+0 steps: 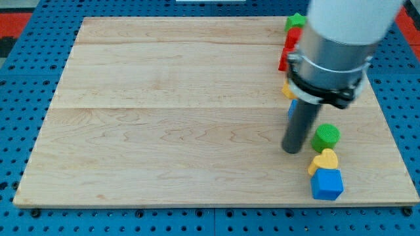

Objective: Slide the blue cube right and slightly left

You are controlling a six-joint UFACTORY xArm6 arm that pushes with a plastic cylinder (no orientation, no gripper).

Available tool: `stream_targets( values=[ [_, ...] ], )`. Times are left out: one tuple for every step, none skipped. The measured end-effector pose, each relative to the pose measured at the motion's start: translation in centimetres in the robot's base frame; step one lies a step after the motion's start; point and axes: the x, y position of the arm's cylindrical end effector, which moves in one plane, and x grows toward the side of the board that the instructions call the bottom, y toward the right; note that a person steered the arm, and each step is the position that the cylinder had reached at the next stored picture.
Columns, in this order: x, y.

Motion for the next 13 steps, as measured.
stream_targets(
  values=[
    [-3.7, -0.7],
    [-5.4, 1.3],
    [-5.4, 2.5],
    [-5.4, 2.4],
    [-3.3, -1.1],
    [6.2, -2.0],
    [9.6, -0.7],
    [9.4, 11.0],
    [8.9, 20.6],
    [7.4, 21.5],
    [7.5, 18.3],
    [7.5, 15.0],
    [6.3, 16.9]
  ],
)
